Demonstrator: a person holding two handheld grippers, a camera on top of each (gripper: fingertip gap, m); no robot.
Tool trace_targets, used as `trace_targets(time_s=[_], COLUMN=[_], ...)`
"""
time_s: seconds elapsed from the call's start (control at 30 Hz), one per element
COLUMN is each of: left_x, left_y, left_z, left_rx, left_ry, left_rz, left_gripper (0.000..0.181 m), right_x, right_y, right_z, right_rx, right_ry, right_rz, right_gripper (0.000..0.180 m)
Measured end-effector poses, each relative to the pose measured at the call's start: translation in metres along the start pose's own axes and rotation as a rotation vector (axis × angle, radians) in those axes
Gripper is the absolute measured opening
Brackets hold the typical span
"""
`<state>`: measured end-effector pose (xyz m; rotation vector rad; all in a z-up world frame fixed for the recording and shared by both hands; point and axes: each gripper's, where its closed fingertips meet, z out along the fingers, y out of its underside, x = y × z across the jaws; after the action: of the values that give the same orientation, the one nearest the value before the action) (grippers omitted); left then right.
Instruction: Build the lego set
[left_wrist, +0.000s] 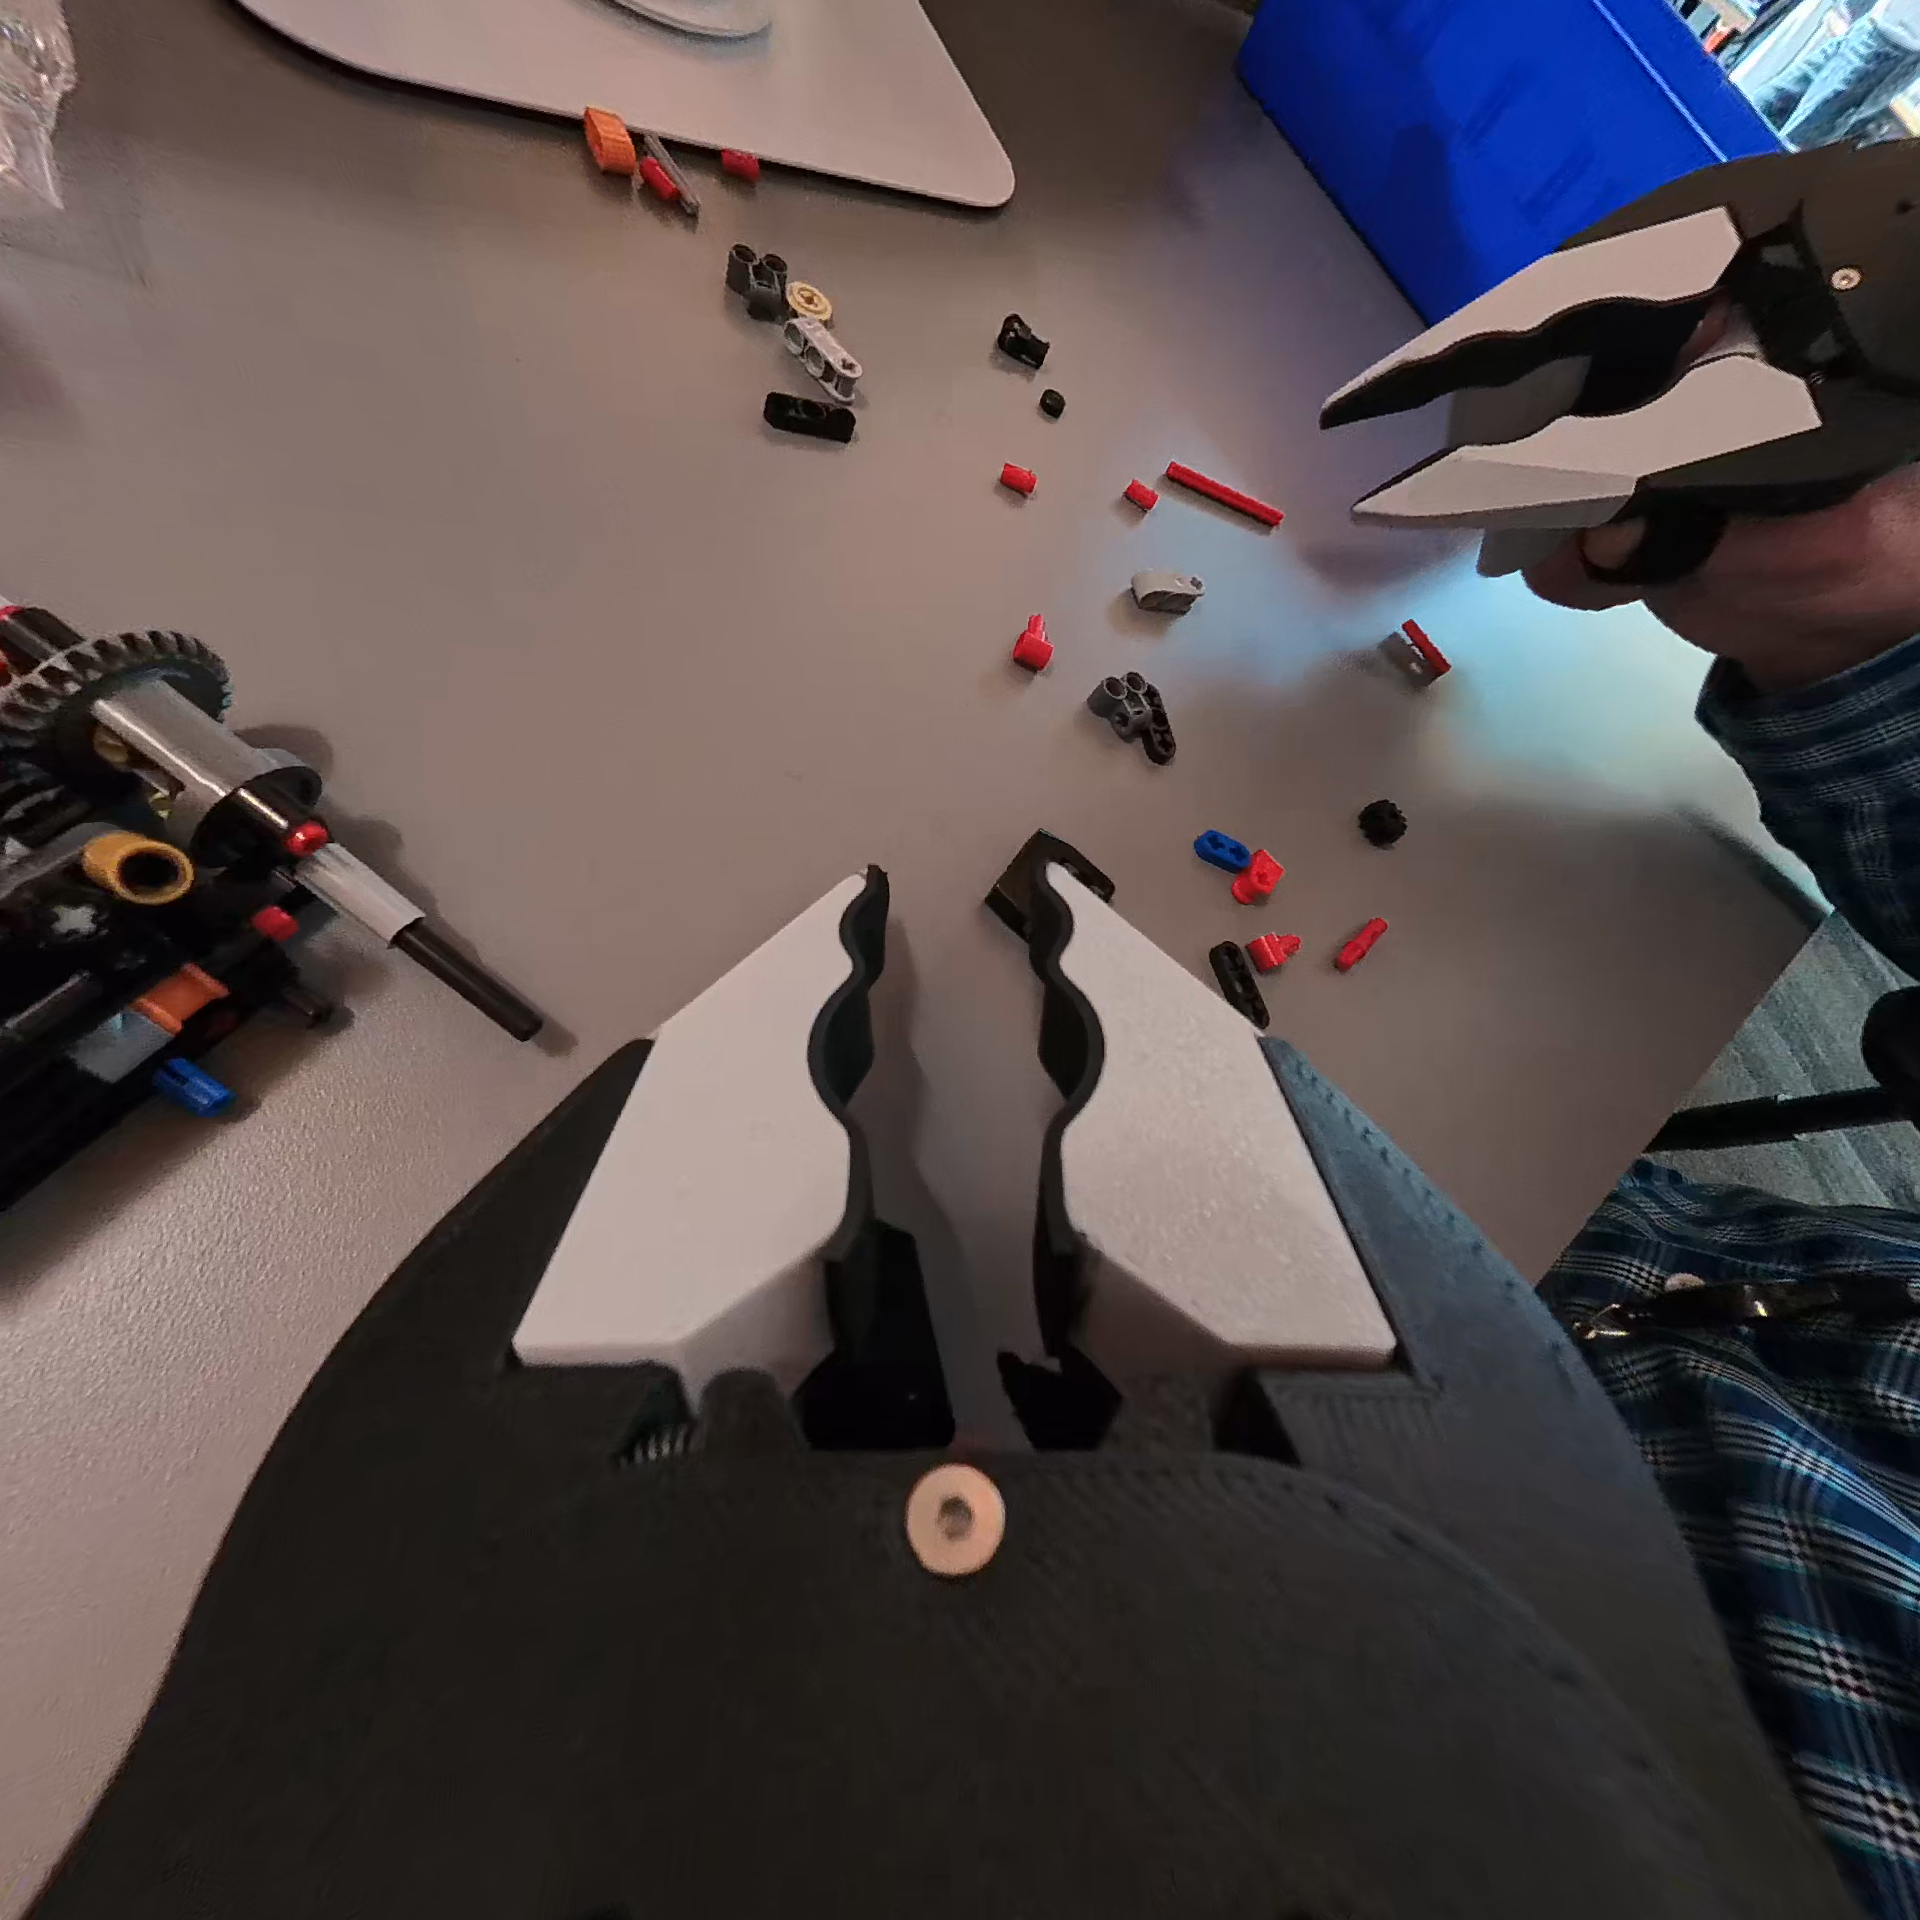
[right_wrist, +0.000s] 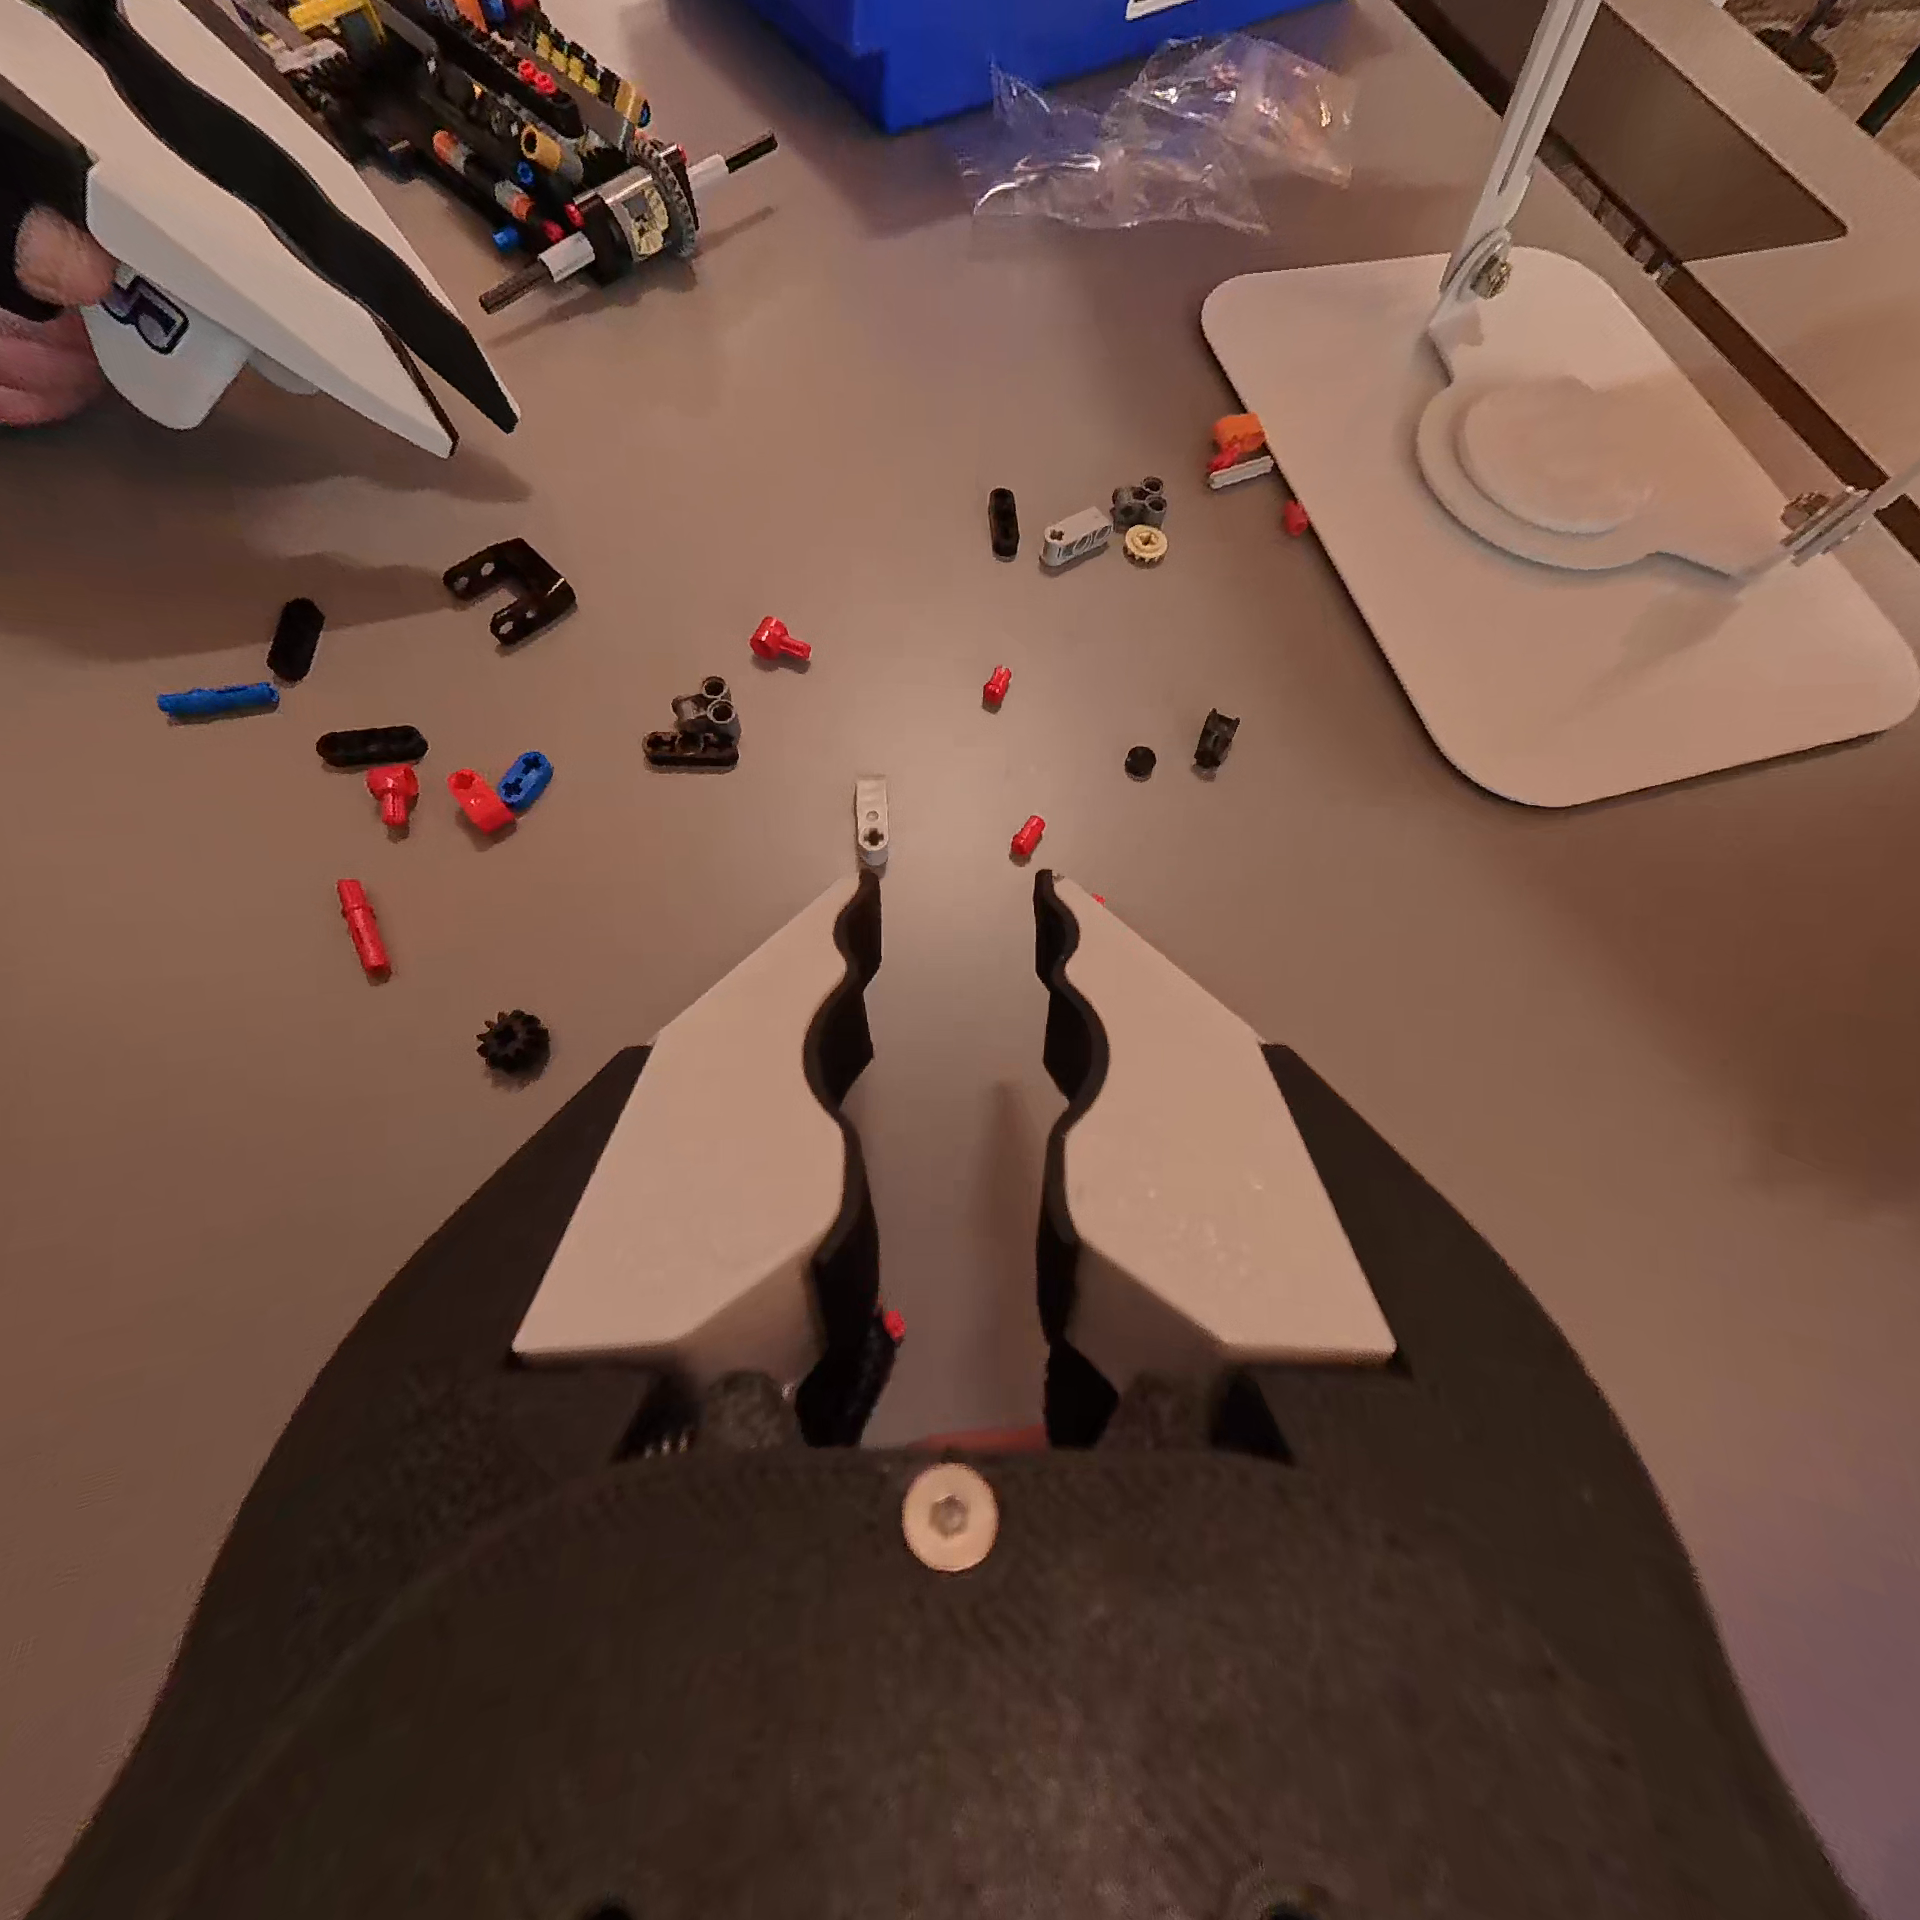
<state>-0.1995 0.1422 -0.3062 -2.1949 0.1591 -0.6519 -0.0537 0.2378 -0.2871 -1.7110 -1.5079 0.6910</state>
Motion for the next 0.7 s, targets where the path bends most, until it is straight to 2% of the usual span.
trace_targets(time_s=[0.37, 0.57, 0.63, 0.7], left_x=[0.001, 0.000, 0.000, 0.001], left_y=[0.002, 0.002, 0.002, 0.001], left_z=[0.002, 0.001, 0.002, 0.001], left_rx=[-0.019, -0.013, -0.015, -0.009], left_ry=[-0.002, 0.000, 0.000, -0.001], left_rz=[0.007, 0.001, 0.004, 0.005], left_gripper=[0.023, 0.022, 0.022, 0.022], right_x=[0.002, 0.009, 0.005, -0.007], right_y=[0.005, 0.006, 0.001, -0.006], right_z=[-0.002, -0.006, -0.005, -0.004], right_rx=[-0.001, -0.016, -0.014, -0.016], right_ry=[0.004, 0.013, -0.015, -0.061], right_rz=[0.001, 0.003, -0.009, -0.034], right_gripper=[0.028, 0.018, 0.010, 0.010])
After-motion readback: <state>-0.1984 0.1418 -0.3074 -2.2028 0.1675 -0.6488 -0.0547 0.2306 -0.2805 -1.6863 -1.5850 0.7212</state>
